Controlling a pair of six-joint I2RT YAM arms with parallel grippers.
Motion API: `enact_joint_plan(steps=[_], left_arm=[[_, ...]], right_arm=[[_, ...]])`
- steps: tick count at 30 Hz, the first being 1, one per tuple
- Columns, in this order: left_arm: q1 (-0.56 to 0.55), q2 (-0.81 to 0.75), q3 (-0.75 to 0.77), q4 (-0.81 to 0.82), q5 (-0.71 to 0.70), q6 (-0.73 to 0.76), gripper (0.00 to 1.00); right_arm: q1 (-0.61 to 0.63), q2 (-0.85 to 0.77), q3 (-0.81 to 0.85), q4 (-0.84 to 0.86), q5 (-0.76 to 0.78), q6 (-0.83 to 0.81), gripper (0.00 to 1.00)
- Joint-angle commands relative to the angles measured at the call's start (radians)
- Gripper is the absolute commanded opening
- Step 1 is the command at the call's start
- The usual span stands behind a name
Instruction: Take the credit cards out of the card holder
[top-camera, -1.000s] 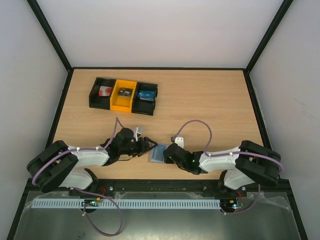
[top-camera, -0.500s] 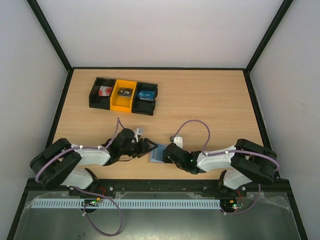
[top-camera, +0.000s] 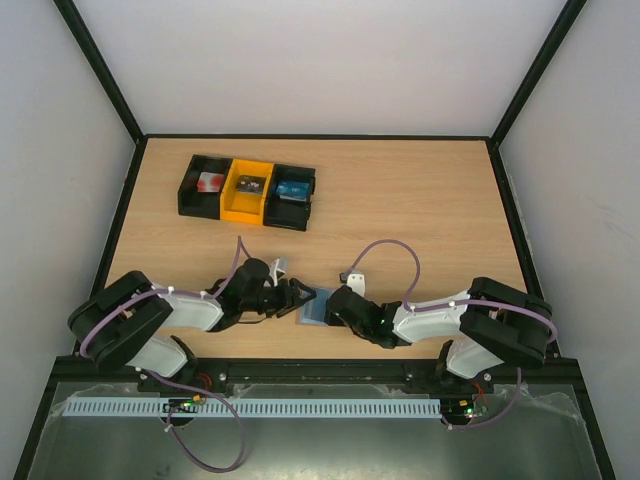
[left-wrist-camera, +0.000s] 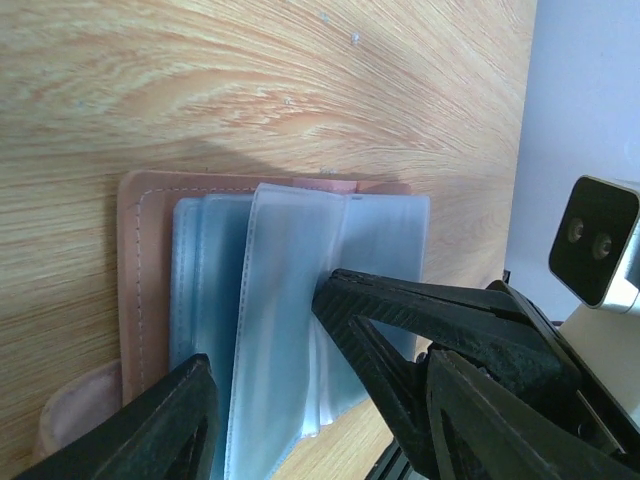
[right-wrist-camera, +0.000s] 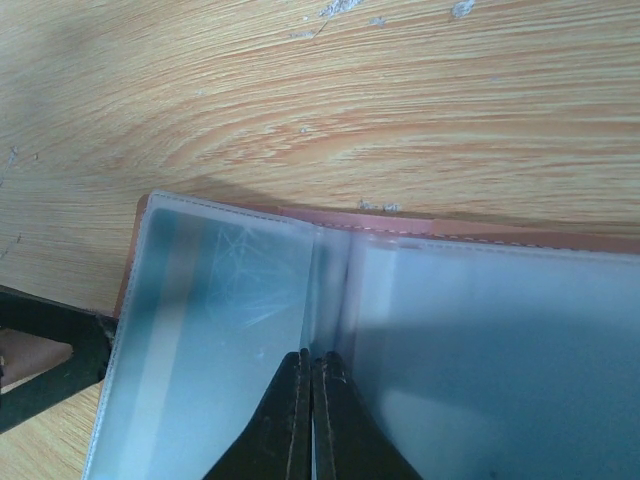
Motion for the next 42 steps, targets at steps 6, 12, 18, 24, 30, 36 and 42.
enact_joint_plan(steps=[6, 12, 18, 24, 30, 36, 42], left_arm=[[0.006, 0.034, -0.015, 0.08, 0.032, -0.019, 0.58], [-0.001, 0.024, -0.024, 0.122, 0.049, -0.053, 0.57], [-0.019, 0.018, -0.014, 0.142, 0.057, -0.076, 0.57], [-0.034, 0.046, -0.015, 0.202, 0.071, -0.107, 0.57], [-0.049, 0.059, -0.02, 0.28, 0.08, -0.146, 0.57], [-0.064, 0.077, -0.017, 0.338, 0.083, -0.173, 0.57], [-0.077, 0.129, 0.011, 0.363, 0.085, -0.173, 0.56]], right_arm=[[0.002, 0.05, -0.019, -0.087, -0.006, 0.002, 0.02], [0.002, 0.048, -0.02, -0.076, -0.007, -0.002, 0.02], [0.002, 0.015, -0.045, -0.009, -0.006, -0.014, 0.03], [0.002, -0.001, -0.066, 0.036, -0.005, -0.014, 0.03], [0.002, -0.012, -0.082, 0.062, -0.006, -0.008, 0.03], [0.002, -0.053, -0.107, 0.078, 0.018, -0.003, 0.05], [0.002, -0.121, -0.122, 0.069, 0.046, -0.006, 0.12]])
